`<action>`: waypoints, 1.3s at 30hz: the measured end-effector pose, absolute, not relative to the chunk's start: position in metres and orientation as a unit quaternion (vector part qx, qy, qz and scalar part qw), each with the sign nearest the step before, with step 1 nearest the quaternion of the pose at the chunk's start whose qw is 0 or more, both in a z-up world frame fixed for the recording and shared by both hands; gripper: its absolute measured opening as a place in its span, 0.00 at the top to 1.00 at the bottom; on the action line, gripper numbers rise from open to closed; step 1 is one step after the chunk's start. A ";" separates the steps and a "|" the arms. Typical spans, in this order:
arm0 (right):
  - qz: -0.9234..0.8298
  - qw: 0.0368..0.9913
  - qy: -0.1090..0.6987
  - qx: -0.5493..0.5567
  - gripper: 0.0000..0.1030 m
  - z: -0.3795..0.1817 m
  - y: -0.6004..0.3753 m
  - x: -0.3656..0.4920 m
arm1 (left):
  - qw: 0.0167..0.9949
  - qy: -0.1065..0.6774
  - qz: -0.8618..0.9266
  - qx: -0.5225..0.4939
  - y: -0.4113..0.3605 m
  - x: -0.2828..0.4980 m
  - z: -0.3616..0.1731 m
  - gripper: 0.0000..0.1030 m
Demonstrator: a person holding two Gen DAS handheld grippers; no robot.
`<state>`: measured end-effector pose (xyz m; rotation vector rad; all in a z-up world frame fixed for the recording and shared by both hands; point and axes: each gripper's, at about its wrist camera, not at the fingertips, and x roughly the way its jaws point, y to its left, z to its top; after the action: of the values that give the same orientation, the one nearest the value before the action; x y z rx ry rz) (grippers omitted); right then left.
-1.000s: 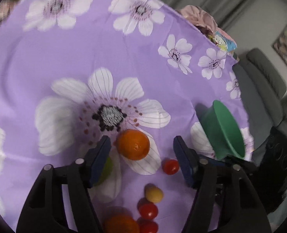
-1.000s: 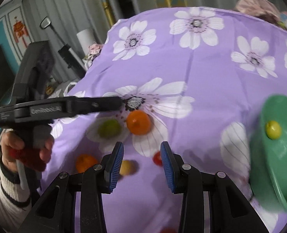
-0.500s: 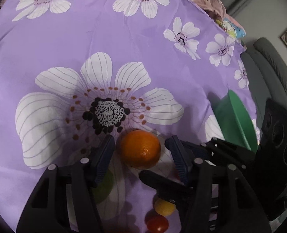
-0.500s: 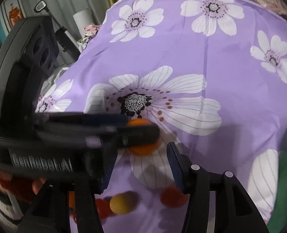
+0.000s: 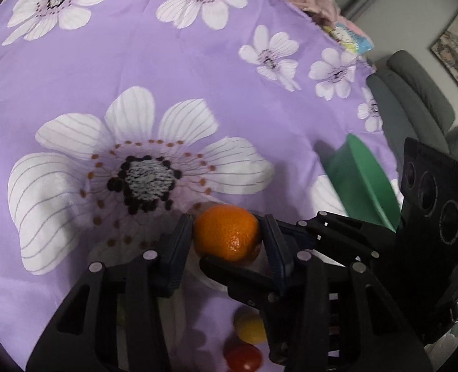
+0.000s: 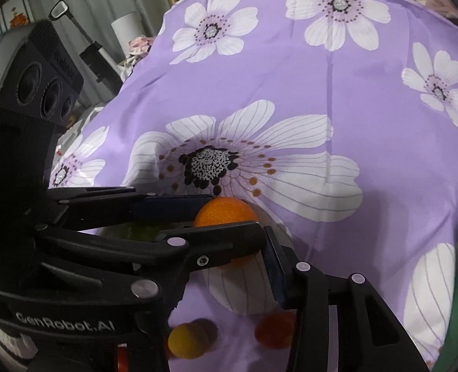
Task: Organize fruits
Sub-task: 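Close the right tool on the small orange and lift it, then carry the small orange into the green bowl and release it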
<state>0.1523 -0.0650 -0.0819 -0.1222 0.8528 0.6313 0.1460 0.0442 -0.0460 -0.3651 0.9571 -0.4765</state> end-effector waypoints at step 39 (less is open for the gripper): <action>0.182 0.933 0.311 0.016 0.56 -0.047 -0.288 0.100 | 0.822 0.441 -0.353 -0.071 -0.186 0.141 0.019 0.55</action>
<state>0.1004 -0.2876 -0.0467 0.0334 0.6369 0.3733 0.1415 -0.1856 0.0191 -0.1516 0.9387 -0.7505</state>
